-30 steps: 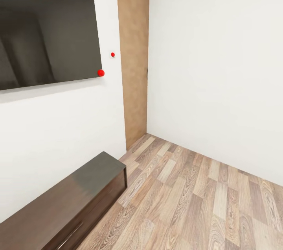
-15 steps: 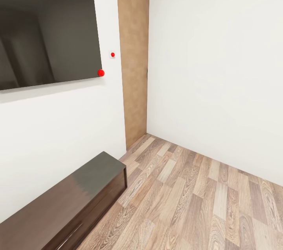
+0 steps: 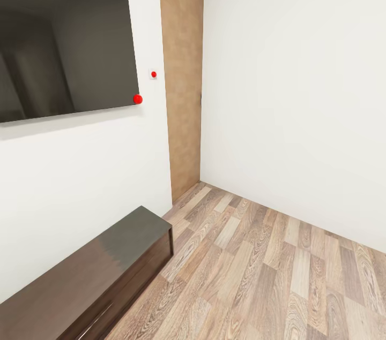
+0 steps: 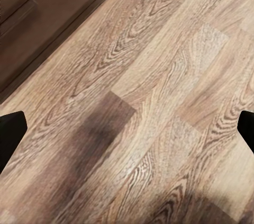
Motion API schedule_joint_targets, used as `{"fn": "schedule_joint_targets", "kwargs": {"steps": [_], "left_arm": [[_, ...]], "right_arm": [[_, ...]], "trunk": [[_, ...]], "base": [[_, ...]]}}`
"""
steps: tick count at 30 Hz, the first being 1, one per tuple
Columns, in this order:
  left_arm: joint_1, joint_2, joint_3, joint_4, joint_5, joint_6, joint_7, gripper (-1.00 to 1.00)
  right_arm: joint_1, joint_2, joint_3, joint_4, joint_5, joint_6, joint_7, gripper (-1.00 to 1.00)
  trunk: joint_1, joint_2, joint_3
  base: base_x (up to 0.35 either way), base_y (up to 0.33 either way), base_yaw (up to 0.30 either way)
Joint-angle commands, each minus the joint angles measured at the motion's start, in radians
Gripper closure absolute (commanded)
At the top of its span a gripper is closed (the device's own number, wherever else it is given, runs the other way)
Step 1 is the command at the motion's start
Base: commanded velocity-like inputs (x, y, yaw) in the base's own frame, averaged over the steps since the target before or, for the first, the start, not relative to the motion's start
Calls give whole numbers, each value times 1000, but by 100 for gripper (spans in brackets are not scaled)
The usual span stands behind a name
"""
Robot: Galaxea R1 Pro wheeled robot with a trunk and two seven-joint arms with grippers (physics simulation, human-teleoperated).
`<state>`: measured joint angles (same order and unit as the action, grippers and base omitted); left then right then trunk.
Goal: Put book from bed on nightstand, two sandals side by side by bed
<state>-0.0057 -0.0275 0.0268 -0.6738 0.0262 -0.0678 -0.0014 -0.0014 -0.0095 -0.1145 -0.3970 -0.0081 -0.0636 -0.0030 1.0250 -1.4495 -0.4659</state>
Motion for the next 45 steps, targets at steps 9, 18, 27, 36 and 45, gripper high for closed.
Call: {"fn": "schedule_joint_targets", "kwargs": {"steps": [9,18,27,36,45], "left_arm": [[0,0,2,0,3,-1,-1,-100],[0,-10,-1,-158,4,45,1,-100],[0,-14,-3,-435,22,379,-129,-100],[-30,-14,-4,-647,47,530,-541,-100],[-88,-17,-4,-739,107,726,-766,-100]], "right_arm": [[0,0,-2,-2,-1,-3,-1,-100],[0,-1,-60,-3,-1,-4,-2,-100],[0,-1,-94,0,0,-4,-2,-100],[0,0,-97,4,0,-4,-1,-100],[0,-6,-99,3,0,-2,2,-100]], "trunk": [[0,0,-1],[0,0,-1],[0,0,-1],[0,0,-1],[0,0,-1]], "base": [[0,0,0],[0,0,0],[0,0,0],[0,0,0],[0,0,0]]}}
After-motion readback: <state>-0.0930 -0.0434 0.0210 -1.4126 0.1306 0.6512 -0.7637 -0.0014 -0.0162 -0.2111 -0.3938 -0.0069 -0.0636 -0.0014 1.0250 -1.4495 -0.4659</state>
